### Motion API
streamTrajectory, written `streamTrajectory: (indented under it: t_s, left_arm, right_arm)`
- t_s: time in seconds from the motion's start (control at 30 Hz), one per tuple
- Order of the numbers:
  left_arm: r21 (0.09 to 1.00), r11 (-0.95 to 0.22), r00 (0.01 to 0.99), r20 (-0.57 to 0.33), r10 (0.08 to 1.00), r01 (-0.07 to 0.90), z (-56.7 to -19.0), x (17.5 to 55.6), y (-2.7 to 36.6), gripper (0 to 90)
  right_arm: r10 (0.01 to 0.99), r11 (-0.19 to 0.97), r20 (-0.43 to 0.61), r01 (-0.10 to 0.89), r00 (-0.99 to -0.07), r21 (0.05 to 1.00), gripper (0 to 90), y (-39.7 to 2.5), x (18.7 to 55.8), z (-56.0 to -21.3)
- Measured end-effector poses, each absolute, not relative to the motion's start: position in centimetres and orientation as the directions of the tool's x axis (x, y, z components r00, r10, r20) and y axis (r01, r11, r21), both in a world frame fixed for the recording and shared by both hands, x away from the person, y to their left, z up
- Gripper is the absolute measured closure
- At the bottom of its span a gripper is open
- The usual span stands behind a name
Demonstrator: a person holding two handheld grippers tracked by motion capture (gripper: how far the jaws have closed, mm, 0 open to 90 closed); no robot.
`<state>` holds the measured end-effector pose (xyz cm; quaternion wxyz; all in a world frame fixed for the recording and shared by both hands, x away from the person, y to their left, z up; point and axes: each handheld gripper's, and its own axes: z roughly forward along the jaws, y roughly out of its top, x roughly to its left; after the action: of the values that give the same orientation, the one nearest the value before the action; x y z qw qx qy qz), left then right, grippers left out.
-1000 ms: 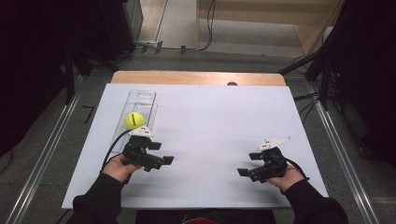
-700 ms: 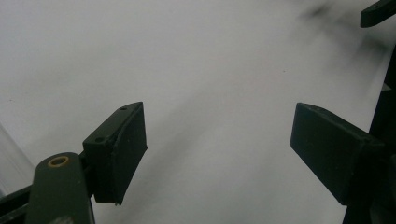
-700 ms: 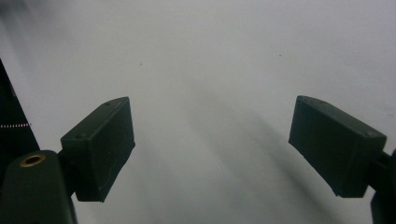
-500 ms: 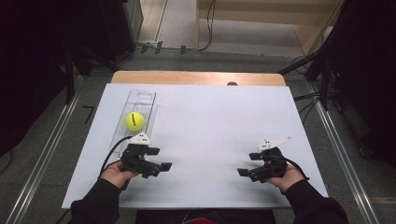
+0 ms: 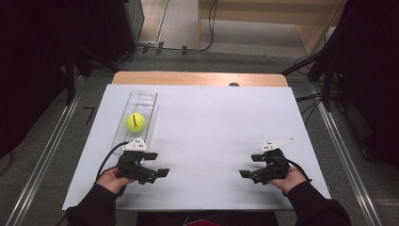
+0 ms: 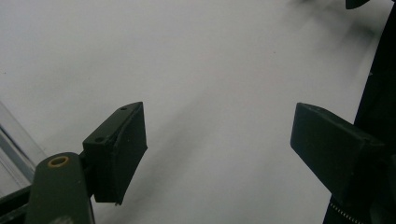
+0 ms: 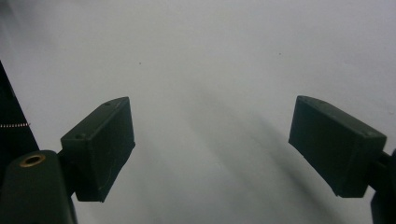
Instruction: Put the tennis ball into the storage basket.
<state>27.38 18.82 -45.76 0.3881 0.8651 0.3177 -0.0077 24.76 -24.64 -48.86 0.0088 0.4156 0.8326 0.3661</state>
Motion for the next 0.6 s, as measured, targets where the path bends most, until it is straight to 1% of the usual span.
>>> streamTrajectory:
  t_s: [0.2,0.6]
  left_arm:
    - [0.673,-0.487,0.796,-0.264,0.545,0.557,-45.74,27.09,19.28,19.4]
    - [0.666,-0.502,0.802,-0.262,0.536,0.553,-45.83,27.09,19.21,19.4]
  right_arm:
    - [0.701,0.384,0.292,0.689,-0.650,0.614,12.3,-24.60,24.76,-48.88]
    - [0.700,0.386,0.291,0.688,-0.652,0.614,12.3,-24.57,24.75,-48.90]
